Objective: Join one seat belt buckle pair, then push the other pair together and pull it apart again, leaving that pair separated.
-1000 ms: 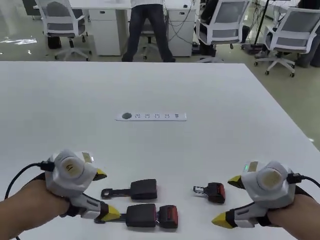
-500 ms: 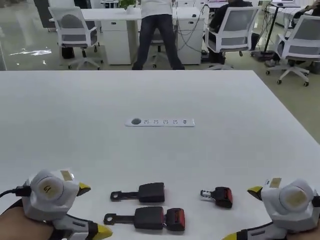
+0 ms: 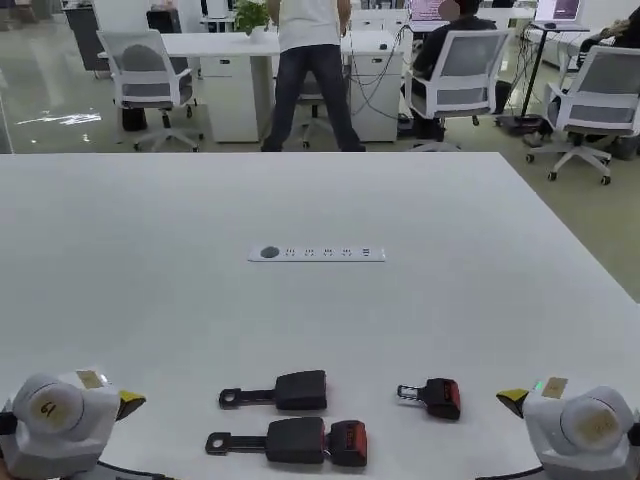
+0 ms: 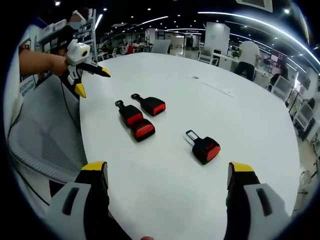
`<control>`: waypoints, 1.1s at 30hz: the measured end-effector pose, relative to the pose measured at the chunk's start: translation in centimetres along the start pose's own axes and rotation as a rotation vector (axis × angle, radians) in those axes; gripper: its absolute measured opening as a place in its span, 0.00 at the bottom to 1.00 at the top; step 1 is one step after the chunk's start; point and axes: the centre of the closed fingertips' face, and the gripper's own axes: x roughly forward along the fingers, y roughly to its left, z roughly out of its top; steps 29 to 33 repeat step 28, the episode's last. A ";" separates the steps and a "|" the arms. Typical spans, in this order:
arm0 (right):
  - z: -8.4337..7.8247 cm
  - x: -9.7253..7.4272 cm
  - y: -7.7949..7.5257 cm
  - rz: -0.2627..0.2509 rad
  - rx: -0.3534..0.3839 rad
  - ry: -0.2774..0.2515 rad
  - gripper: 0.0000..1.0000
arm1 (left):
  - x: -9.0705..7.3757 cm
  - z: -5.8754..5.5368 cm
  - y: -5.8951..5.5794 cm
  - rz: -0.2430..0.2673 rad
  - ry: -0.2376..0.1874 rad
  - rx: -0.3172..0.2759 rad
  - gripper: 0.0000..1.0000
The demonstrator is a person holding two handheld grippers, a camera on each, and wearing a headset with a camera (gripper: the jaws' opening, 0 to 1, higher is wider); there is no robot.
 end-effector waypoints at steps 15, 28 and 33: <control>1.0 -1.8 0.0 -0.031 0.013 -0.014 0.99 | -0.7 0.1 -0.7 0.012 -0.046 -0.067 1.00; 1.4 -1.8 -0.1 -0.034 0.006 -0.020 0.99 | -0.5 0.6 0.0 0.030 -0.062 -0.054 1.00; 1.4 -1.8 -0.1 -0.034 0.006 -0.020 0.99 | -0.5 0.6 0.0 0.030 -0.062 -0.054 1.00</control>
